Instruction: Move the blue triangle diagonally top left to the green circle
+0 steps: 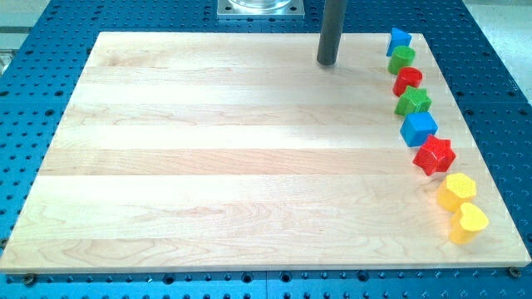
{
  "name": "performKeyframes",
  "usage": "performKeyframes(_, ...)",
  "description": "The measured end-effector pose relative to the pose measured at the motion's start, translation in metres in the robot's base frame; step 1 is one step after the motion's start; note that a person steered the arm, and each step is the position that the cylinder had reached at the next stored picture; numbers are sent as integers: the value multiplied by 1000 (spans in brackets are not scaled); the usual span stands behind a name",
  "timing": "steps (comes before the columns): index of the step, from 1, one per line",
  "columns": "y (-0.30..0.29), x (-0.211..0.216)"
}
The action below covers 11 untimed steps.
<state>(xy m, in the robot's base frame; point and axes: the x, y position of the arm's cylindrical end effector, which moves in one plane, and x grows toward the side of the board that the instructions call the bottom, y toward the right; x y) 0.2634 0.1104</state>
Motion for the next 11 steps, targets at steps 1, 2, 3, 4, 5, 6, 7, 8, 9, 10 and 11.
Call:
performKeyframes(1, 0, 0)
performKeyframes(2, -2, 0)
performKeyframes(3, -2, 1)
performKeyframes(4, -2, 10)
performKeyframes(5, -6, 62)
performKeyframes(6, -32, 121)
performKeyframes(7, -57, 187)
performKeyframes(8, -55, 264)
performKeyframes(9, -53, 316)
performKeyframes(10, -35, 355)
performKeyframes(11, 23, 355)
